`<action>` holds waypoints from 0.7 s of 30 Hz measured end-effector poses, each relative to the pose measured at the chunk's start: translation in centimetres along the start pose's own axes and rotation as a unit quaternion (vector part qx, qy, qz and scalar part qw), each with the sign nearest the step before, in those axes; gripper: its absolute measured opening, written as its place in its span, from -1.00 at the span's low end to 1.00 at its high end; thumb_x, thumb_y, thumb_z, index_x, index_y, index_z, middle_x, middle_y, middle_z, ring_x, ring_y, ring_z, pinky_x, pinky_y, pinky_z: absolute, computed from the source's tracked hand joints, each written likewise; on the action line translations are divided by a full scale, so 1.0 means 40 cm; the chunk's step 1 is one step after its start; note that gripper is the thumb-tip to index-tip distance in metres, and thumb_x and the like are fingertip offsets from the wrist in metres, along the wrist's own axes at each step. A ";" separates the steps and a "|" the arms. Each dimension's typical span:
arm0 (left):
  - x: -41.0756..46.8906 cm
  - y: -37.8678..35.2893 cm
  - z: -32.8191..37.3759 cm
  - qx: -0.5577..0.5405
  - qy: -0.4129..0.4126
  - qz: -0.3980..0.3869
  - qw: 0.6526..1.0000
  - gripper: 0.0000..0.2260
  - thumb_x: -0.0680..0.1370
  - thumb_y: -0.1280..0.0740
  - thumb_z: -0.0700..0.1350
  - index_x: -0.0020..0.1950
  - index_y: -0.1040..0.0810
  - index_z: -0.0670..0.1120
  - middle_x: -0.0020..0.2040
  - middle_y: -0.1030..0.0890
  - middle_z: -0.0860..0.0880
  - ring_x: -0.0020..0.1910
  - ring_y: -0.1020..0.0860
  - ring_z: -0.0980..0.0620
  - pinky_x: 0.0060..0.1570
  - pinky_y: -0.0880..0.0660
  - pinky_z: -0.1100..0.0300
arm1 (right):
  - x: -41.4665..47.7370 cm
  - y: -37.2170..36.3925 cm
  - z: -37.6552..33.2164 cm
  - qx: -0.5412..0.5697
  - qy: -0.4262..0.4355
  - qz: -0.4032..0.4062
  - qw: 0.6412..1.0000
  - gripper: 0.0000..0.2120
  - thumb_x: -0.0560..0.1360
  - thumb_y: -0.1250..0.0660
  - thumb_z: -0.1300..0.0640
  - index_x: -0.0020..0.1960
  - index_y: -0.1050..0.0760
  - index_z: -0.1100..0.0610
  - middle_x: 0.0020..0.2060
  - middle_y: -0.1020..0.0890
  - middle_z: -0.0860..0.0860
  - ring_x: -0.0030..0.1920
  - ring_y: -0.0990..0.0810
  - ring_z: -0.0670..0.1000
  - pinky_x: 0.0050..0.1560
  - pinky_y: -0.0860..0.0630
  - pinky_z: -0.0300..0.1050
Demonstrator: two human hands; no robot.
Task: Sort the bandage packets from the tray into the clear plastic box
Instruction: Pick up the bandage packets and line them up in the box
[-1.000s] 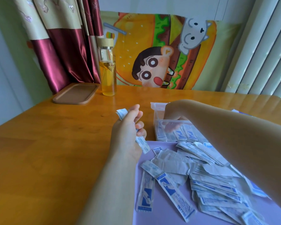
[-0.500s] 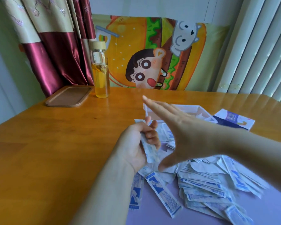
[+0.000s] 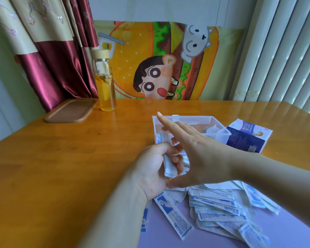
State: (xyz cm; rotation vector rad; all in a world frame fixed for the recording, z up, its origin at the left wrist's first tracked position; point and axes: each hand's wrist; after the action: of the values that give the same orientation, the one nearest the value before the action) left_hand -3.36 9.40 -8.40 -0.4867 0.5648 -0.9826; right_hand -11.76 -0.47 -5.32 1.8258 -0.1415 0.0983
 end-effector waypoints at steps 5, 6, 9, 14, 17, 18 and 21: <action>-0.005 -0.002 -0.001 0.050 -0.010 -0.026 0.998 -0.75 0.53 -0.10 -0.35 -0.25 -0.47 -0.14 -0.48 -0.46 0.02 -0.53 -0.31 0.14 -0.51 -0.31 0.34 | 0.010 0.004 0.010 0.026 -0.003 0.007 1.000 0.20 0.24 -0.54 -0.14 0.45 0.37 -0.24 0.33 -0.25 -0.12 0.27 -0.29 -0.13 0.26 -0.36 -0.21; -0.005 -0.001 0.001 0.056 -0.014 -0.025 0.998 -0.75 0.54 -0.11 -0.34 -0.26 -0.48 -0.13 -0.47 -0.46 0.02 -0.54 -0.31 0.15 -0.51 -0.28 0.34 | 0.013 0.004 0.011 0.020 0.003 0.013 1.000 0.18 0.25 -0.54 -0.12 0.46 0.34 -0.24 0.29 -0.27 -0.15 0.23 -0.29 -0.17 0.23 -0.33 -0.27; 0.000 0.014 0.018 0.068 -0.040 -0.003 0.997 -0.78 0.56 -0.17 -0.27 -0.20 -0.54 -0.10 -0.43 -0.41 0.05 -0.58 -0.24 0.18 -0.56 -0.14 0.36 | 0.018 0.006 0.009 0.017 0.033 0.066 0.997 0.10 0.26 -0.53 -0.13 0.52 0.18 -0.12 0.22 -0.30 -0.15 0.13 -0.32 -0.21 0.14 -0.25 -0.42; -0.002 0.071 0.079 -0.034 -0.109 0.077 0.991 -0.85 0.60 -0.14 -0.20 0.00 -0.50 -0.08 -0.45 -0.35 0.08 -0.64 -0.18 0.21 -0.61 -0.09 0.39 | 0.025 0.004 0.005 0.096 0.006 0.119 0.988 -0.37 0.35 -0.44 -0.14 0.35 -0.35 -0.03 0.05 -0.54 -0.16 0.01 -0.49 -0.24 0.01 -0.39 -0.44; -0.004 0.087 0.092 -0.055 -0.126 0.103 0.985 -0.86 0.62 -0.12 -0.18 0.01 -0.47 -0.05 -0.43 -0.32 0.09 -0.63 -0.17 0.19 -0.60 -0.12 0.38 | 0.017 -0.023 0.009 0.026 -0.033 0.022 0.999 -0.76 0.45 -0.39 0.03 0.11 -0.56 0.00 -0.14 -0.63 -0.17 -0.17 -0.56 -0.20 -0.19 -0.43 -0.45; -0.004 0.088 0.092 -0.058 -0.127 0.107 0.984 -0.86 0.62 -0.12 -0.17 0.02 -0.47 -0.05 -0.43 -0.32 0.09 -0.63 -0.18 0.18 -0.60 -0.13 0.38 | 0.013 -0.036 0.012 -0.018 -0.044 -0.016 0.999 -0.78 0.47 -0.37 0.02 0.11 -0.56 -0.02 -0.08 -0.63 -0.16 -0.13 -0.55 -0.19 -0.18 -0.41 -0.47; -0.003 0.087 0.086 -0.062 -0.121 0.107 0.985 -0.85 0.62 -0.12 -0.16 0.03 -0.48 -0.05 -0.42 -0.32 0.09 -0.62 -0.18 0.17 -0.59 -0.14 0.38 | 0.004 -0.079 0.020 -0.101 -0.083 -0.099 0.986 -0.61 0.44 -0.36 -0.08 0.25 -0.46 -0.06 0.12 -0.54 -0.12 0.06 -0.47 -0.11 0.07 -0.45 -0.23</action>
State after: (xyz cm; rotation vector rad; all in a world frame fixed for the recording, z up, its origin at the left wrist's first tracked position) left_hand 1.00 11.57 -7.91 -0.6332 0.4504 -0.6743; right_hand -11.15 -0.45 -8.54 1.6337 -0.0838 -0.2025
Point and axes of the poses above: each hand's wrist, its own x-axis towards the middle knuckle, its own y-axis out of the back of the hand, z = x × y
